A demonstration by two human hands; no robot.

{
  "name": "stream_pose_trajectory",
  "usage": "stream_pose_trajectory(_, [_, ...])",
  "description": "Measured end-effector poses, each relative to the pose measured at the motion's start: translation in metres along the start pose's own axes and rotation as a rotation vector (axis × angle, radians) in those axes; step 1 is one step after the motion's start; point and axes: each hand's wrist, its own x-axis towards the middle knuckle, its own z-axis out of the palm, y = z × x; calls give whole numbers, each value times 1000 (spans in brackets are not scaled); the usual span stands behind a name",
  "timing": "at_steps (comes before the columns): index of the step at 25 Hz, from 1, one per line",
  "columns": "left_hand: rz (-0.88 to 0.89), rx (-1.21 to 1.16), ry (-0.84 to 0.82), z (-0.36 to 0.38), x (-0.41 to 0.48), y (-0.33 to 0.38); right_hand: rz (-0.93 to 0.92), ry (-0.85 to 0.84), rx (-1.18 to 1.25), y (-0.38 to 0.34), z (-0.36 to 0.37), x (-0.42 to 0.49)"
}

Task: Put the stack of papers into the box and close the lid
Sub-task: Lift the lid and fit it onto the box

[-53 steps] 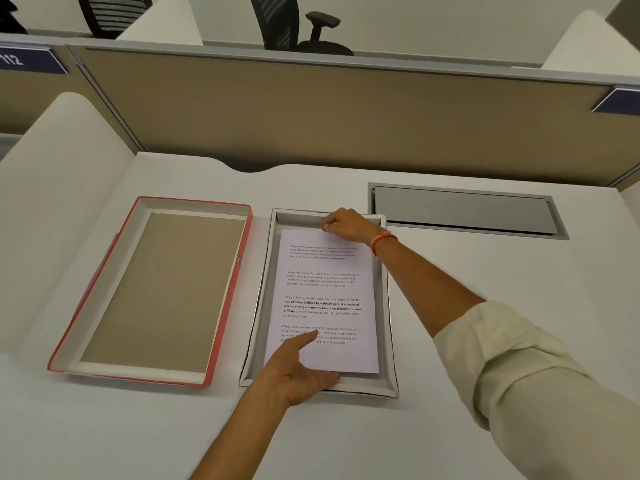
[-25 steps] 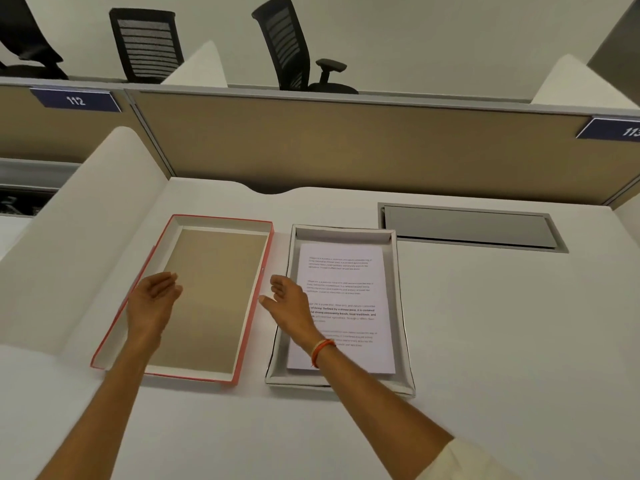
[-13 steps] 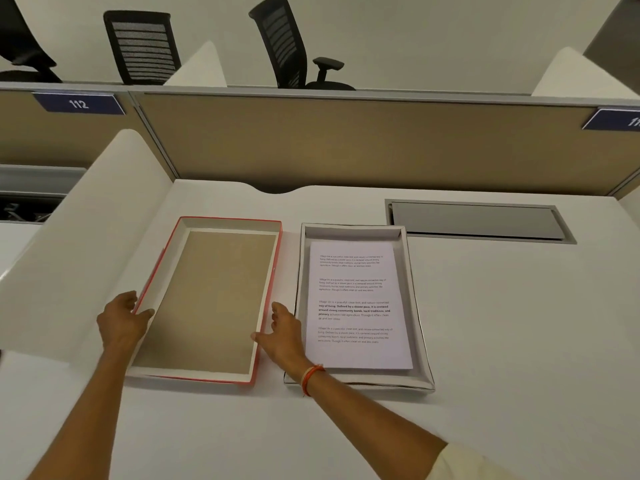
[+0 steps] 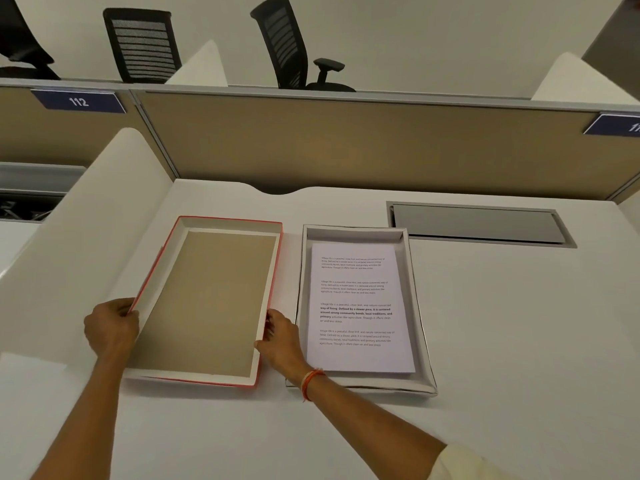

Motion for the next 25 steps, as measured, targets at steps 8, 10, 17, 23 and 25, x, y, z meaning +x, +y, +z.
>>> stream_pose_trajectory(8, [143,58,189,-46,-33,48,-101,38,-78,-37,-10,-3])
stream_pose_trajectory(10, [171,83,223,-55,-46,64,-151,1,-79,-66,-4,-2])
stream_pose_trajectory(17, [382,108,361,-69,-106,114,-198,-96,151,-168,25,3])
stream_pose_trajectory(23, [529,94,406,-68,-141,144,-136,-156,275,-203,25,8])
stream_pose_trajectory(25, [495,98,368,-70,-151,155,-118,-114,279,-210,20,10])
